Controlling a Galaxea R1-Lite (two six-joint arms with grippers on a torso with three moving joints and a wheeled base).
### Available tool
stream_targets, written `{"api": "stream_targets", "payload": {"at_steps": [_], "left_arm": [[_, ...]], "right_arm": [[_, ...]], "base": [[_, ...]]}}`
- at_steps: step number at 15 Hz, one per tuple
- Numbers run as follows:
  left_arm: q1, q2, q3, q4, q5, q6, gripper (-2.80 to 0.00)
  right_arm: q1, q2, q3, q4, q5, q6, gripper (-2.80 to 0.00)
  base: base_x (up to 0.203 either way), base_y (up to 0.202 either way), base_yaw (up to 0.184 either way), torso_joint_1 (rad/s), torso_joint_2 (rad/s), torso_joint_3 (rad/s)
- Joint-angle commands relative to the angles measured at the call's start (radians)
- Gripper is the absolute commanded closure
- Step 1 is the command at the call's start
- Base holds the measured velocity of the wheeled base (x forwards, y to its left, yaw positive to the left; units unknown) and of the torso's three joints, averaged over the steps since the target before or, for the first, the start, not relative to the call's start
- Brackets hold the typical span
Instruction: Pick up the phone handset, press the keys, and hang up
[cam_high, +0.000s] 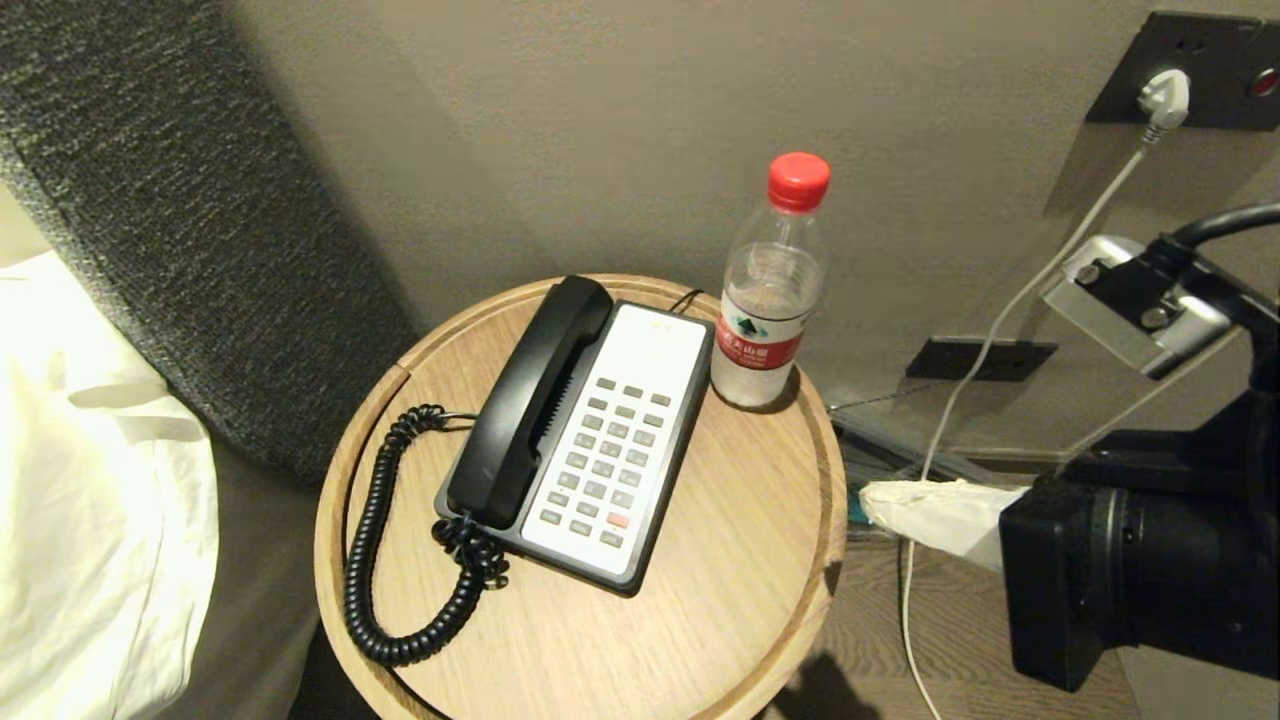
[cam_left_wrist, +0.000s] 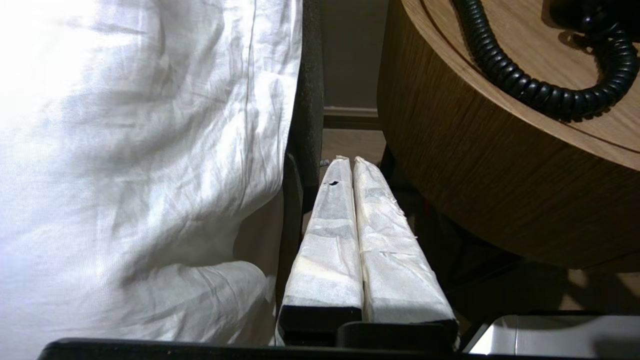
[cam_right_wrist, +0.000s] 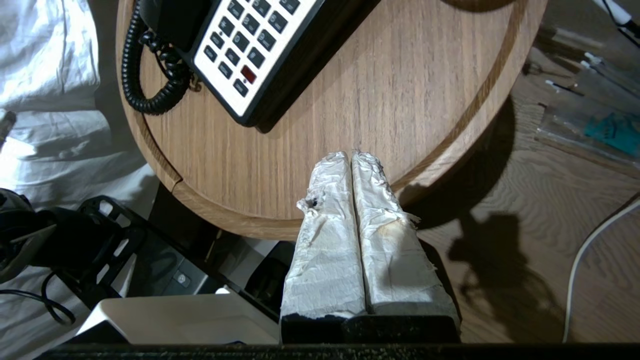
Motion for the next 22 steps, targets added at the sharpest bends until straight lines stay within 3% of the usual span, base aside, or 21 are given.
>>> {"api": "stream_targets", "payload": {"at_steps": [1, 11, 13, 16, 18, 20, 22], "left_arm": [[0.0, -0.003, 0.004, 0.0, 0.0, -0.001, 0.0], [0.0, -0.003, 0.004, 0.0, 0.0, -0.001, 0.0], [0.0, -0.003, 0.004, 0.0, 0.0, -0.001, 0.0], [0.0, -0.003, 0.004, 0.0, 0.0, -0.001, 0.0], [0.0, -0.003, 0.004, 0.0, 0.0, -0.001, 0.0], [0.0, -0.003, 0.004, 0.0, 0.0, -0.001, 0.0], [0.0, -0.003, 0.004, 0.0, 0.0, -0.001, 0.0]], "right_arm": [[0.0, -0.011, 0.007, 0.002, -0.001, 0.002, 0.0], [-0.009, -0.108, 0.141, 0.003, -0.005, -0.001, 0.0], [-0.046, -0.13, 0.15, 0.006, -0.006, -0.003, 0.0], [-0.212, -0.192, 0.188, 0.01, -0.003, -0.008, 0.0], [-0.368, -0.256, 0.24, 0.009, 0.015, -0.024, 0.0], [-0.541, -0.339, 0.307, 0.005, 0.071, -0.048, 0.0], [-0.626, -0.406, 0.371, 0.002, 0.121, -0.067, 0.0]], "base": [[0.0, 0.0, 0.0, 0.0, 0.0, 0.0], [0.0, 0.0, 0.0, 0.0, 0.0, 0.0], [0.0, 0.0, 0.0, 0.0, 0.0, 0.0], [0.0, 0.0, 0.0, 0.0, 0.0, 0.0], [0.0, 0.0, 0.0, 0.0, 0.0, 0.0], [0.0, 0.0, 0.0, 0.0, 0.0, 0.0], [0.0, 0.0, 0.0, 0.0, 0.0, 0.0]]}}
